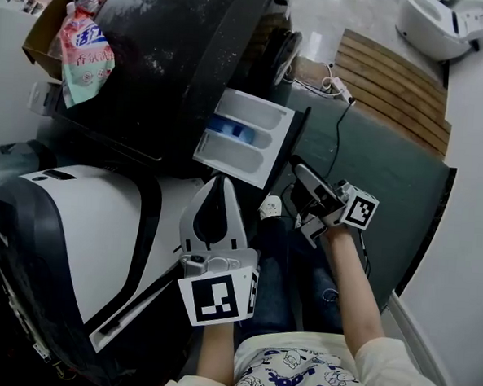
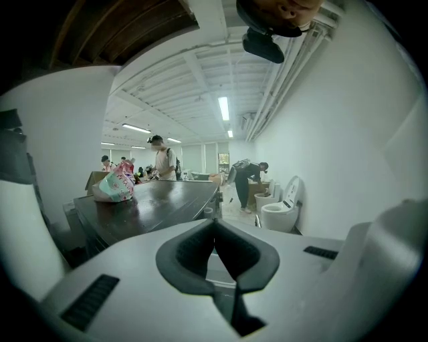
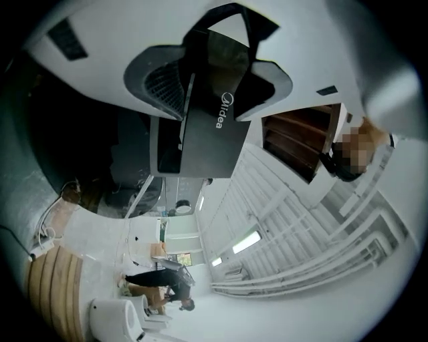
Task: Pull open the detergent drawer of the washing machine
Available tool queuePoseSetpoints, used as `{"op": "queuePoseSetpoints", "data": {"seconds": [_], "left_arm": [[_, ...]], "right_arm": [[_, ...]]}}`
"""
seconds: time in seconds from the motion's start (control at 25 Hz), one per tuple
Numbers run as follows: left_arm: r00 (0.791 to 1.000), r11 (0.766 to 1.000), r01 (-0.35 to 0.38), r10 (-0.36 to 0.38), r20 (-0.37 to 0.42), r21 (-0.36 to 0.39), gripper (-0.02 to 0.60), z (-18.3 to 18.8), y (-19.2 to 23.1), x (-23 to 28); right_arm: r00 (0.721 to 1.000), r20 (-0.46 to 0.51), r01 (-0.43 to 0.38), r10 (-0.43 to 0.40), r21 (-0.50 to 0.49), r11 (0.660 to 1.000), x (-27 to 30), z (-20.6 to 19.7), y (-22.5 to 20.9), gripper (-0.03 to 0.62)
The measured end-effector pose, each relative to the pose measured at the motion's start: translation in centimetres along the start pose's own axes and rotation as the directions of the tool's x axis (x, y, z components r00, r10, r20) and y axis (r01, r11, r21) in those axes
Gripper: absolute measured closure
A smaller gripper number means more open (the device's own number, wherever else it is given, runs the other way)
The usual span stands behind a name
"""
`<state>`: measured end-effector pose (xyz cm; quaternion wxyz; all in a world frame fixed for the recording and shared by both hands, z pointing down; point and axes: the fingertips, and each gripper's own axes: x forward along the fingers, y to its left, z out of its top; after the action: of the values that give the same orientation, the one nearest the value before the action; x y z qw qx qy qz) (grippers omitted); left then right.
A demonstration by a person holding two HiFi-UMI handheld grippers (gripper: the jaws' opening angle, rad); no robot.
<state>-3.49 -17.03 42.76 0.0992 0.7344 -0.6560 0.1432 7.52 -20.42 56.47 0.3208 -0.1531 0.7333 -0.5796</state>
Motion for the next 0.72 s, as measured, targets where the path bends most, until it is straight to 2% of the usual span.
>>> {"op": "queuePoseSetpoints", "data": {"seconds": [0.08,0.16,0.24,0.32,0.4,0.52,0.72], "left_arm": [[1.000,1.000,-0.011,0.012,0.003,-0.008,0.568,0.3,0.3,-0.2],[1.000,1.000,-0.021,0.021,0.004,-0.017,0.568,0.6,0.7,-0.4],[1.000,0.999,-0.027,0.027,0.012,-0.020,0.568,1.3,1.0,-0.7],[0.999,0.999,-0.035,0.035,0.027,-0.021,0.568,2.3,1.4,-1.0],[0.998,0.999,-0.043,0.044,0.043,-0.024,0.568,3.3,1.9,-1.4],[0.996,0.998,-0.058,0.060,0.064,-0.030,0.568,4.8,2.6,-2.2],[0.991,0.996,-0.077,0.081,0.105,-0.044,0.568,7.4,3.6,-3.8]], "right_arm": [[0.999,-0.001,0.047,-0.047,-0.075,0.996,-0.4,0.8,0.7,0.381],[0.994,-0.010,0.108,-0.111,-0.177,0.978,-0.7,1.6,1.8,0.395],[0.985,-0.022,0.158,-0.172,-0.298,0.941,-0.6,2.1,3.5,0.402],[0.974,-0.034,0.186,-0.222,-0.430,0.883,-0.1,2.6,5.6,0.416],[0.961,-0.030,0.213,-0.276,-0.560,0.801,0.6,3.0,7.8,0.438],[0.933,0.010,0.256,-0.359,-0.718,0.647,1.6,3.7,11.1,0.467],[0.875,0.127,0.331,-0.468,-0.861,0.386,2.9,5.0,15.8,0.514]]}}
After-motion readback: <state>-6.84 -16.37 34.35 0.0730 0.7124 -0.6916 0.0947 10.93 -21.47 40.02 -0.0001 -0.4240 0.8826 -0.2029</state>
